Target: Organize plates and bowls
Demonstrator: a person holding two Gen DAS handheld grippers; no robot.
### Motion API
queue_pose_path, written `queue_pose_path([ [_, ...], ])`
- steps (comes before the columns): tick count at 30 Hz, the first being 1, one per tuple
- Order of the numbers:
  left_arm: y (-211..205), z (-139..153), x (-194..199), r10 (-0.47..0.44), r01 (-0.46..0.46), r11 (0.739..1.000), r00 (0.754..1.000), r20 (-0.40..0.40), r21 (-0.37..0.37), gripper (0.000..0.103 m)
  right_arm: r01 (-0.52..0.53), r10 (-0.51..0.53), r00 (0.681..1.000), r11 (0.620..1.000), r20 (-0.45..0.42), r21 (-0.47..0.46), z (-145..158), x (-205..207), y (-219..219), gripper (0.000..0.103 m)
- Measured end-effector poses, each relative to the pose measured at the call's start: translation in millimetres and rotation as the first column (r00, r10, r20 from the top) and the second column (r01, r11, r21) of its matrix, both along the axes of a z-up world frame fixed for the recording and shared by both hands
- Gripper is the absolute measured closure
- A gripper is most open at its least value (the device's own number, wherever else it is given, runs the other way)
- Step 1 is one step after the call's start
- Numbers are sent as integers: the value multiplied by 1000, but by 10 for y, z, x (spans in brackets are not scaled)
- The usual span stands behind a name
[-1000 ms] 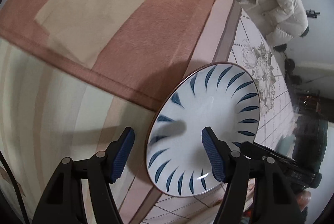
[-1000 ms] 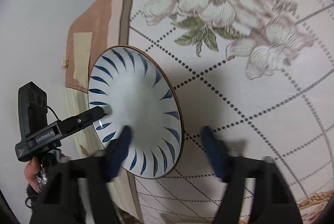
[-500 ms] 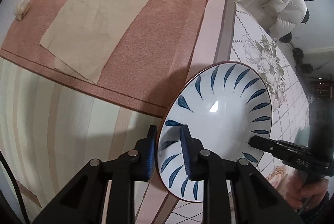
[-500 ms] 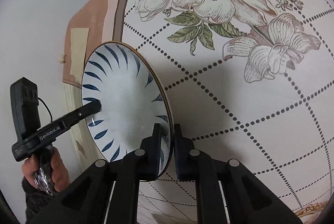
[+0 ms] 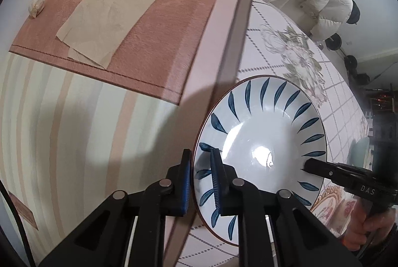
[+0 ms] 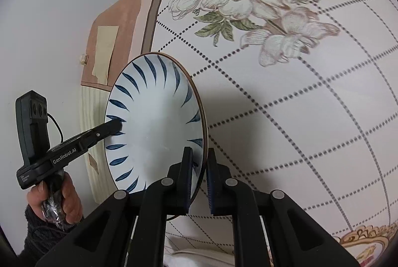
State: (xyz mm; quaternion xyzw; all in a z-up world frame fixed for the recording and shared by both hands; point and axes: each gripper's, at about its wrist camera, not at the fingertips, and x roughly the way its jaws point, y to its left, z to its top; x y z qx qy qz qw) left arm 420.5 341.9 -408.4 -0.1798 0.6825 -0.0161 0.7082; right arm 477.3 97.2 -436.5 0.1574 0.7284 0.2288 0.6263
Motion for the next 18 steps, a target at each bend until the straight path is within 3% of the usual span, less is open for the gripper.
queue_pose_path([
  [9,-263,344,-225,-18,18,1000,998,61,1,91,19,-20,998,999,57,29,382,-336,-408,92],
  [18,-653,824,-693,-37,38,999,993,112,-13,92,41,-48,993,997,109,63,856,-884,-907,93],
])
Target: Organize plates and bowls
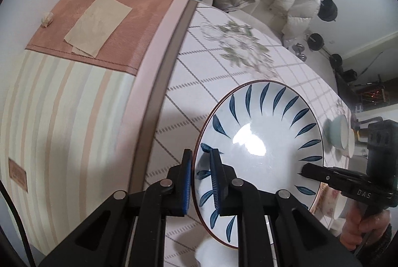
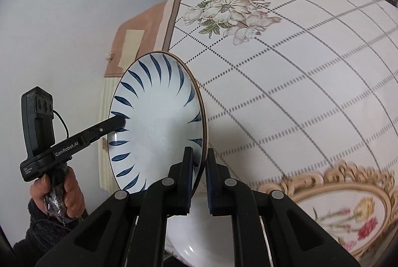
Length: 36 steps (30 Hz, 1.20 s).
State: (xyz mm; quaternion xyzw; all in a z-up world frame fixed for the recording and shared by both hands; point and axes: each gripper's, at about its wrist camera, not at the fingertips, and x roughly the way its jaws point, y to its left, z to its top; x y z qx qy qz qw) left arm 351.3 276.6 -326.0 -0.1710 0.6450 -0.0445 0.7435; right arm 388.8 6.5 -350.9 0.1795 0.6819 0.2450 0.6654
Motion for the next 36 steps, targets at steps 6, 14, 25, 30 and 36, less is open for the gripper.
queue_pose_path([
  [6,-256,173,-379,-17,17,1000,1000,9,-2,92,11,-11,1000,1000,9,13,161,-495,-277,93],
  [14,-546,167,-935,-41,41,999,999,-17,6,92,7,-6,1000,1000,-25,15,112,-1123,-544,93],
  [25,-673,-205,-1414,-24,25,1000,994,-106,8,92,-16,16,995,1000,-99,0,-262,-1576,-645,93],
  [30,-694,-361,-1504,-24,26,1000,990,-136,14,92,-25,23,992,1000,-127,-10,-429,-1678,-652,93],
  [36,-719,-432,-1529,-27,30,999,989,-146,22,91,-28,26,991,999,-134,-16,-477,-1694,-659,93],
])
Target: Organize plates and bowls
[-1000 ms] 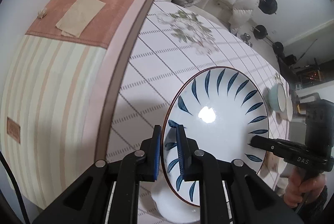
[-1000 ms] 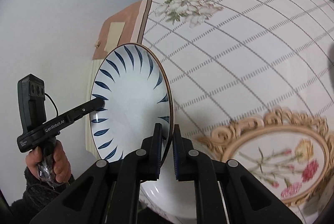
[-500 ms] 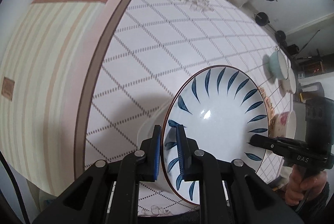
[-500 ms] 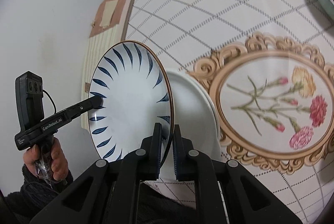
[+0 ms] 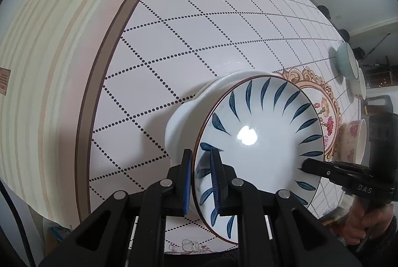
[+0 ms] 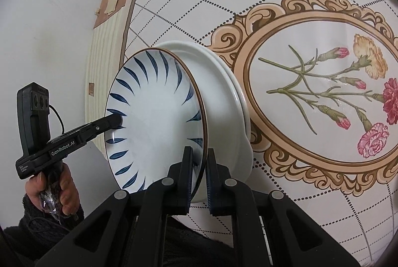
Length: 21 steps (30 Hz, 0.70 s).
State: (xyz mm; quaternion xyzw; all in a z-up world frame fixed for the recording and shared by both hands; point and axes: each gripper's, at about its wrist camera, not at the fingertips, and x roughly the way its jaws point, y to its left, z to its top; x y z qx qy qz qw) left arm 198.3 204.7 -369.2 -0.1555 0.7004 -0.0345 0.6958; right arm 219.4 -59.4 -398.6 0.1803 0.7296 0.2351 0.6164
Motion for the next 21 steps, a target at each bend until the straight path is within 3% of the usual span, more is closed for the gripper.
queue_pose_path([
  [21,-42,-221,-18,-36,38,999,999,-39,34,91,24,-24,1000,999,-2,-48,-164,6,-5,93],
])
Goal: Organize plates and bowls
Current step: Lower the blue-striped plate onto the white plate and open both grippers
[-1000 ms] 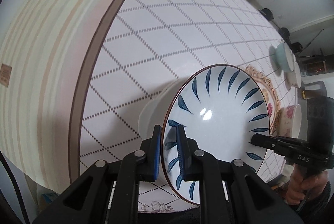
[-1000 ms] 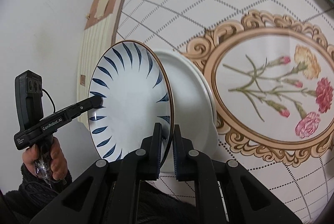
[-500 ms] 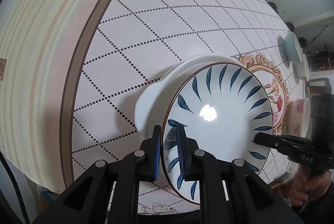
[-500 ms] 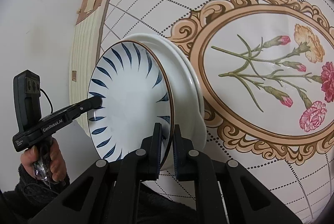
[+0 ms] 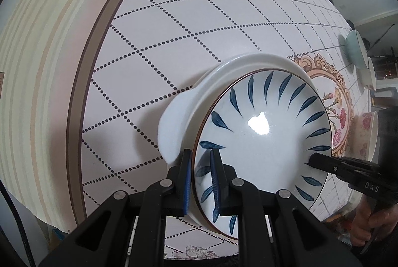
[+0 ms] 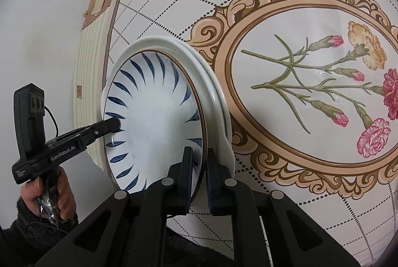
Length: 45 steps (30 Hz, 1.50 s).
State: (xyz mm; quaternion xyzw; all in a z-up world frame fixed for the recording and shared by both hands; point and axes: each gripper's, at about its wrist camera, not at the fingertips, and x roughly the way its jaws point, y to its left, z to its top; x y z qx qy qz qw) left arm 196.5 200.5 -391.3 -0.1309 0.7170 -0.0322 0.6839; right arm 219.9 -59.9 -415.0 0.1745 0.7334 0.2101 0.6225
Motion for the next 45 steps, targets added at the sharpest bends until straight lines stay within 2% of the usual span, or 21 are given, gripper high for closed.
queue_pose_path([
  [10,-9,-15,30,1,-1,1000,1000,-6,7,90,3,-3,1000,999,17,-48,32,9,75,92],
  [16,-40,-24,33,-5,5,1000,1000,-20,25,89,32,-32,999,997,-8,-64,22,24,93,91],
  [29,-23,-39,67,16,-16,1000,997,-70,12,89,84,-91,987,995,-130,-57,-52,58,32,91],
  [41,-69,-41,66,10,-7,999,996,-87,33,89,63,-73,969,997,-235,-52,-89,105,-8,91],
  [45,-79,-39,61,22,-19,999,996,-84,42,89,60,-70,970,997,-234,-49,-81,134,-27,90],
])
